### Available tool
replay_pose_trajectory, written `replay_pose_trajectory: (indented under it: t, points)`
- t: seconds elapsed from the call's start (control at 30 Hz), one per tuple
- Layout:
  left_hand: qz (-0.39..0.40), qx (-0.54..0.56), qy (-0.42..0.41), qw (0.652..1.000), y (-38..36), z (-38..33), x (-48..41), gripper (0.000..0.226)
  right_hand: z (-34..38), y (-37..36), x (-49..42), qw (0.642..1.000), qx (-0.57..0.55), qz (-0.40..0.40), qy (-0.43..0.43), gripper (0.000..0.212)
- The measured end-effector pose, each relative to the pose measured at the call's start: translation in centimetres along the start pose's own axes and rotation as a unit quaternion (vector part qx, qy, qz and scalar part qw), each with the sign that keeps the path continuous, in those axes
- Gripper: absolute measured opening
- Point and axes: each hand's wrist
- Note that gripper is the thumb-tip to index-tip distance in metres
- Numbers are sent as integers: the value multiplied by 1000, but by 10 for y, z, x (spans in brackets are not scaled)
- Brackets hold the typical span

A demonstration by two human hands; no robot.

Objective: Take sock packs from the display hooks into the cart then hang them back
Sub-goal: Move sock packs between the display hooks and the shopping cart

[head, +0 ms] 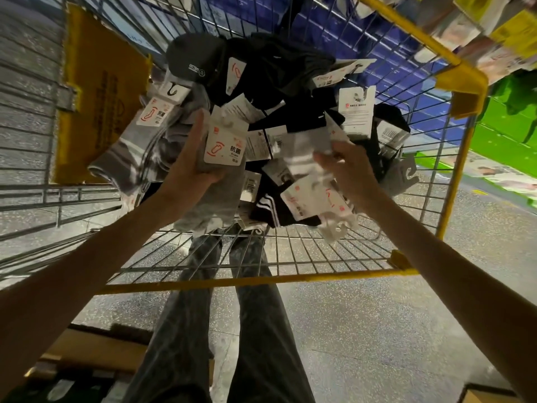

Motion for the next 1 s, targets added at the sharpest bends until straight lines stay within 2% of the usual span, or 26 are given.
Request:
replay_pose_trajectory:
  t: [0.1, 0.23, 0.37, 0.5, 0.6, 0.77, 0.83, 0.9, 0.97, 1.0]
  points:
    - [2, -7, -3, 1000, -1, 0, 3, 103, 25, 12, -5, 978, -206, -10, -39, 15]
    - [-14, -11, 2, 1000, 1, -2, 4, 99, 53, 16, -11, 953, -294, -58, -41, 15]
    - [-16, 15, -12, 1000, 3, -4, 6, 89, 76, 16, -17, 900, -417, -115, -49, 18]
    - [-26, 10, -20, 999, 3, -9, 7, 56, 86, 12, -22, 883, -456, -84, -70, 23]
    - [-14, 11, -26, 1000, 0, -16, 11, 45, 87, 4, -23, 853, -509, -63, -99, 21]
    - [-8, 59, -11, 998, -8, -30, 17, 30, 88, -6, -20, 836, -525, -73, -143, 25]
    - [19, 94, -12, 995, -9, -33, 19, 19, 89, -11, -16, 812, -555, -96, -151, 25]
    - [74, 109, -11, 991, -8, -34, 23, 19, 88, -16, -13, 798, -571, -129, -144, 22]
    - [139, 105, -8, 985, -7, -34, 26, 35, 85, -25, -12, 783, -593, -138, -130, 22]
    - [156, 100, -9, 983, -7, -34, 27, 46, 80, -31, -10, 772, -609, -113, -141, 23]
Point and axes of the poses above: each hand's wrist, its own x-axis away from the middle knuckle, its own y-axis out of the back of the hand, z = x × y, and after that the axes turned 4 degrees about z, right-handed
